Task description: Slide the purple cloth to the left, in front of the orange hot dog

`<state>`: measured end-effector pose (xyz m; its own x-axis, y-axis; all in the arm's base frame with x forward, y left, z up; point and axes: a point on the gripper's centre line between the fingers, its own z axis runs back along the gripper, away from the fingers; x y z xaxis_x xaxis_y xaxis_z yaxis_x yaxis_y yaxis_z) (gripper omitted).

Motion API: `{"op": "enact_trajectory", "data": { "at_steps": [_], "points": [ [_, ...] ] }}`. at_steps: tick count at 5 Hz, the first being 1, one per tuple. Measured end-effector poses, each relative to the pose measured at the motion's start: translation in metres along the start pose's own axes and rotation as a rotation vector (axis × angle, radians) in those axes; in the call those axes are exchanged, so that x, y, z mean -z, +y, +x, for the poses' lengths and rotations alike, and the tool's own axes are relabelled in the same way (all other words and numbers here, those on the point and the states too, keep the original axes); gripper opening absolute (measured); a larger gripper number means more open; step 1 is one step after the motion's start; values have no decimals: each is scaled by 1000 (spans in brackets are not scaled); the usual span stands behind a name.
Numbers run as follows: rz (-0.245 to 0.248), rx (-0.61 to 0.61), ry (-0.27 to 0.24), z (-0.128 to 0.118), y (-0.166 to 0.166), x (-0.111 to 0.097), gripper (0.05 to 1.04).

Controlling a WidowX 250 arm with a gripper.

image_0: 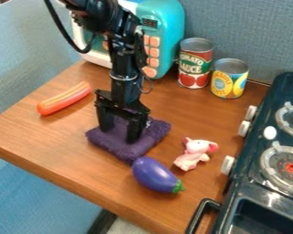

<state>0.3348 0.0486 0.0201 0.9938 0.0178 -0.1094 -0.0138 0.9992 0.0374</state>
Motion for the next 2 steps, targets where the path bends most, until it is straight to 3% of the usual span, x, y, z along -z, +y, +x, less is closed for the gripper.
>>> {"op": "enact_trajectory", "data": {
  "at_steps": [2],
  "points": [
    [89,-148,158,-39,57,-1,1005]
  ]
}}
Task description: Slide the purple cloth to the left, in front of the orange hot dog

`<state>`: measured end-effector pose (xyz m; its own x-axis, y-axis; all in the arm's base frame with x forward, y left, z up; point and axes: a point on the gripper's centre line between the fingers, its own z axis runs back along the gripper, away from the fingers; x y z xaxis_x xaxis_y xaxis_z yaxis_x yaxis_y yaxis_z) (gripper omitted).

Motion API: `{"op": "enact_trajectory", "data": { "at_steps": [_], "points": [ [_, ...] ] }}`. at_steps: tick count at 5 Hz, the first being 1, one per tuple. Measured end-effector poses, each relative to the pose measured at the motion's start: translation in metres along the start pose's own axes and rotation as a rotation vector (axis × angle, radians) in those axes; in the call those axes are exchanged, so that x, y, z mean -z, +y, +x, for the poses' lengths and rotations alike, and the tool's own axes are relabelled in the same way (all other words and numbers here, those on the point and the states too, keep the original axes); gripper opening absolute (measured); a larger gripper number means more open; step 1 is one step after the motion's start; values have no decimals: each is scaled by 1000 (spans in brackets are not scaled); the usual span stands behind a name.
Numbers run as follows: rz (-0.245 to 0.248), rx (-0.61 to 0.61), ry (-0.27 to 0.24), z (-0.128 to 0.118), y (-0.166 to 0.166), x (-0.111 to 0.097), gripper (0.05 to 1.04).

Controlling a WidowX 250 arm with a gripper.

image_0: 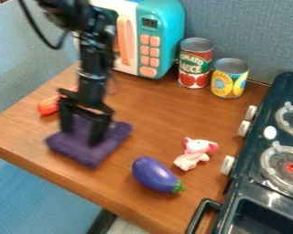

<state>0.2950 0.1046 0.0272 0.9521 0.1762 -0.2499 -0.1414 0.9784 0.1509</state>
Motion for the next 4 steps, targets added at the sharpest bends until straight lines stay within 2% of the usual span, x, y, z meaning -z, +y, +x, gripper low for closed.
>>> {"op": "enact_trajectory", "data": {
  "at_steps": [1,2,4],
  "points": [
    [-19,-86,23,-8,31,6,1005],
    [-1,-102,57,-13,38,6,1005],
    [0,-87,59,-13,37,5,1004]
  ]
}}
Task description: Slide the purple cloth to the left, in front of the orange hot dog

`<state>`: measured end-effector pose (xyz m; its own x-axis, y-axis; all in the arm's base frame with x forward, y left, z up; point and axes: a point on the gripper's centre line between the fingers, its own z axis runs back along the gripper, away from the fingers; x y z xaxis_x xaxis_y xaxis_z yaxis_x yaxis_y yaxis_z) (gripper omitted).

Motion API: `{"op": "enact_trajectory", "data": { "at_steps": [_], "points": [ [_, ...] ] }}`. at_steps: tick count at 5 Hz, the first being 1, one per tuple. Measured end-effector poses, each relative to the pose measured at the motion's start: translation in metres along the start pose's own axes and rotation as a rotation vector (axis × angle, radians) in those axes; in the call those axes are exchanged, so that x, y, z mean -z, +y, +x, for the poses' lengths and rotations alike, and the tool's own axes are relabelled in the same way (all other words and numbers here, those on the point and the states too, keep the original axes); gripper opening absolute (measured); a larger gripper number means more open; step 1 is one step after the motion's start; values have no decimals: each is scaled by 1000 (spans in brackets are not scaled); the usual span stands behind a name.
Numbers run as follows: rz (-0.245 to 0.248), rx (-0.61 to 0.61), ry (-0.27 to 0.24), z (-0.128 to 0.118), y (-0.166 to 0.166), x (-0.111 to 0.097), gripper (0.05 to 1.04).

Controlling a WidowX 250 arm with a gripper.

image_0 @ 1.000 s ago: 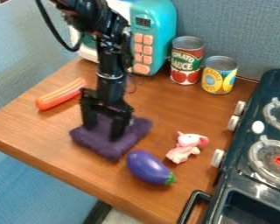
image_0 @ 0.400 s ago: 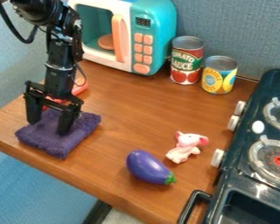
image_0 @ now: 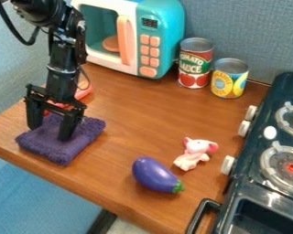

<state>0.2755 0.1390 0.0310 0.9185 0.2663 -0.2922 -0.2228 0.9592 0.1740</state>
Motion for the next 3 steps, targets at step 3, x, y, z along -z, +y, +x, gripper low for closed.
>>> {"op": "enact_trajectory", "data": {
  "at_steps": [3],
  "points": [
    [-101,141,-274,11,-26,-81,1004]
  ]
}}
